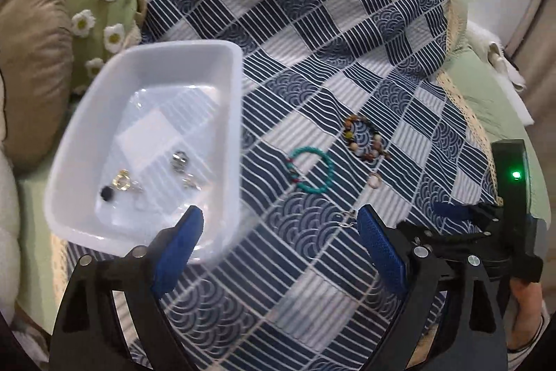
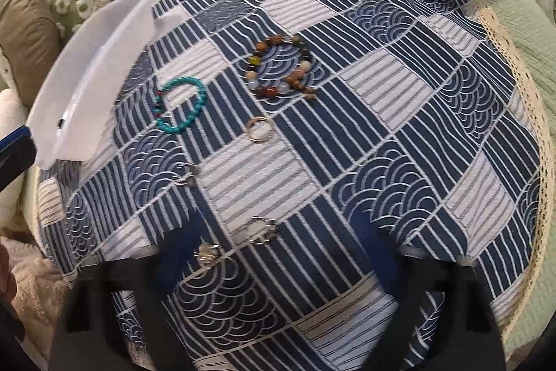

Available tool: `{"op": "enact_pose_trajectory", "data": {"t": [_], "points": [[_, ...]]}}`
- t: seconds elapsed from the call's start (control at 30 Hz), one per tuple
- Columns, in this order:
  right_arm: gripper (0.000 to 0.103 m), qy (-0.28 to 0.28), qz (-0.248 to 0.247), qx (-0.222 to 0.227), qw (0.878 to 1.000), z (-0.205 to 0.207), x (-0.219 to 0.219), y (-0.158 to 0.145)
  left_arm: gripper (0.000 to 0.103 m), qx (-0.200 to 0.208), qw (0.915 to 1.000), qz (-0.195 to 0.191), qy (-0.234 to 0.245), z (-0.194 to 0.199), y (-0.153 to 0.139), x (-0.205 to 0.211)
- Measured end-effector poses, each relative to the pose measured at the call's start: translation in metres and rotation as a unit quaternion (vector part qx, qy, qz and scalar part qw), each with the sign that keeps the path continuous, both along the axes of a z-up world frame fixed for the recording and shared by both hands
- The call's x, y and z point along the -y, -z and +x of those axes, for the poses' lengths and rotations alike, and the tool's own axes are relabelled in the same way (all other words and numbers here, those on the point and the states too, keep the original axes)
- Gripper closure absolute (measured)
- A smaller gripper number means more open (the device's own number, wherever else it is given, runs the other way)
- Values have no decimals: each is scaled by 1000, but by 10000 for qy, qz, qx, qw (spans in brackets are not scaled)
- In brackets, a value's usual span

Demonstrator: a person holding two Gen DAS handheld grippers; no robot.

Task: Organize jewelry
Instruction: 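Grasp a silver dangle earring with the right gripper while the left grasps a silver twisted hoop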

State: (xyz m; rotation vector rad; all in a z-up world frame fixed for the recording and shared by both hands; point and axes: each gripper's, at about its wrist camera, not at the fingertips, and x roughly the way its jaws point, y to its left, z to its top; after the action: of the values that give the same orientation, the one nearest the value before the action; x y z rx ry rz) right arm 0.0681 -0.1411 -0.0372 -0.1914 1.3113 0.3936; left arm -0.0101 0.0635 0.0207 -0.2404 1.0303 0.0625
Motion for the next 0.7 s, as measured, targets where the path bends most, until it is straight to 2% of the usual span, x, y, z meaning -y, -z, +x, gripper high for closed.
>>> {"op": "enact_pose_trajectory", "data": {"t": [0.07, 0.2, 0.33, 0.43, 0.57, 0.7], "points": [[54, -16, 10, -182, 9998, 2, 1, 9, 17, -85, 9999, -102, 25, 5, 5, 5], [63, -141, -63, -205, 9997, 0, -6, 15, 17, -204, 9997, -105, -3, 11, 12, 7], [80, -188, -329, -103, 9992, -1, -11, 21, 17, -297, 9994, -194, 0, 14, 17, 10], [86, -357, -280, 69, 9989, -6, -13, 18, 17, -323, 9993, -166, 83, 15, 18, 14], [93, -370, -349, 80, 9987, -8, -13, 22, 17, -370, 9992, -52, 148, 18, 22, 21], [93, -317, -187, 0, 9993, -4, -9, 21, 17, -466, 9986, 11, 234, 22, 27, 29]]}}
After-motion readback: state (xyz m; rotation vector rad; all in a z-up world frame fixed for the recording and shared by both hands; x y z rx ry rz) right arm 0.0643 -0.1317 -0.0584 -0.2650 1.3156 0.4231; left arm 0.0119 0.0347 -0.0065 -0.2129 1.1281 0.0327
